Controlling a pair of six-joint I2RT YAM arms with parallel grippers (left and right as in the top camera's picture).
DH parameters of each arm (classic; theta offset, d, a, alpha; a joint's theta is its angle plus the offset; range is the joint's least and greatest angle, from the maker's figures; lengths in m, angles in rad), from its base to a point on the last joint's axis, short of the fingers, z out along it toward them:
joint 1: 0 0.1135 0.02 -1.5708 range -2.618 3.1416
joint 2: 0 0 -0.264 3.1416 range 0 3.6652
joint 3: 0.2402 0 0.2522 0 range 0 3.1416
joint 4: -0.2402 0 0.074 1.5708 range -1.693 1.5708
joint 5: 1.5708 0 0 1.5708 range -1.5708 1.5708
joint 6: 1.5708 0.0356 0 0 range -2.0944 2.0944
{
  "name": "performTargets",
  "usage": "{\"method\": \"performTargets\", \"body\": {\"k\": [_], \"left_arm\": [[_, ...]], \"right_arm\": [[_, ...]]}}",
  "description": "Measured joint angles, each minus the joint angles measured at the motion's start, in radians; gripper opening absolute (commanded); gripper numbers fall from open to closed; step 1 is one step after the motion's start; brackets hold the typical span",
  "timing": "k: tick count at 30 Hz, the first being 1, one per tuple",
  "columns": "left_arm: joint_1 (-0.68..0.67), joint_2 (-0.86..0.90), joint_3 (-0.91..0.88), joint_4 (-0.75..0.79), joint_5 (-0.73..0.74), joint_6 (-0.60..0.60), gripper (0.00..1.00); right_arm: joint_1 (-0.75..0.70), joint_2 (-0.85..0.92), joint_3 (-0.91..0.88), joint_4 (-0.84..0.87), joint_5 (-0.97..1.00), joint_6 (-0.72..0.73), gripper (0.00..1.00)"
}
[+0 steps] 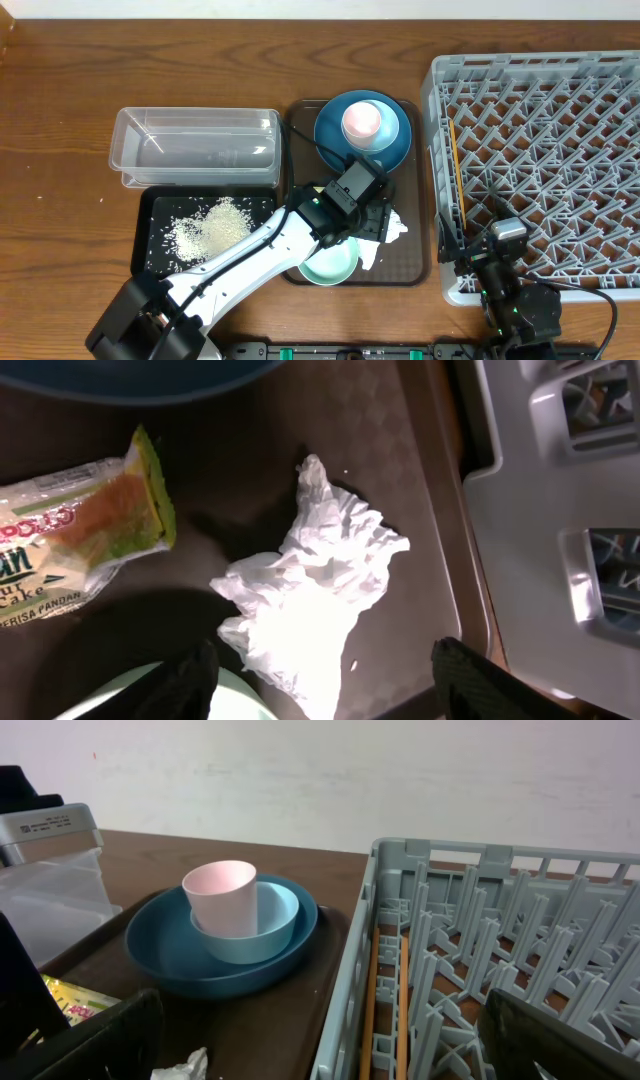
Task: Sort waste into correct bins and load items into the dishwasher rack
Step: 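Grasp the crumpled white tissue with the left gripper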
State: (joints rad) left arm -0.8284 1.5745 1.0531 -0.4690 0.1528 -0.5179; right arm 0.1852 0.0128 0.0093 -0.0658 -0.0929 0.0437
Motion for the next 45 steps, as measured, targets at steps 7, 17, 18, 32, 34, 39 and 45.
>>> {"method": "performTargets", "body": {"k": [7,17,18,32,34,39,45], "left_arm": [[-0.047,0.006,0.000,0.035,-0.003,0.095,0.78],[-0.109,0.158,0.000,0.069,-0.113,0.179,0.78],[-0.109,0.175,0.000,0.074,-0.120,0.180,0.78],[-0.110,0.244,0.000,0.113,-0.153,0.200,0.49],[-0.110,0.244,0.000,0.114,-0.153,0.199,0.43],[-0.110,0.244,0.000,0.114,-0.153,0.201,0.33],[-0.110,0.244,0.000,0.114,-0.144,0.202,0.22]], "right_arm": [[0.000,0.000,0.000,0.000,0.000,0.000,0.99],[0.000,0.000,0.000,0.000,0.000,0.000,0.99],[0.000,0.000,0.000,0.000,0.000,0.000,0.99],[0.000,0.000,0.000,0.000,0.000,0.000,0.99],[0.000,0.000,0.000,0.000,0.000,0.000,0.99],[0.000,0.000,0.000,0.000,0.000,0.000,0.99],[0.000,0.000,0.000,0.000,0.000,0.000,0.99]]}}
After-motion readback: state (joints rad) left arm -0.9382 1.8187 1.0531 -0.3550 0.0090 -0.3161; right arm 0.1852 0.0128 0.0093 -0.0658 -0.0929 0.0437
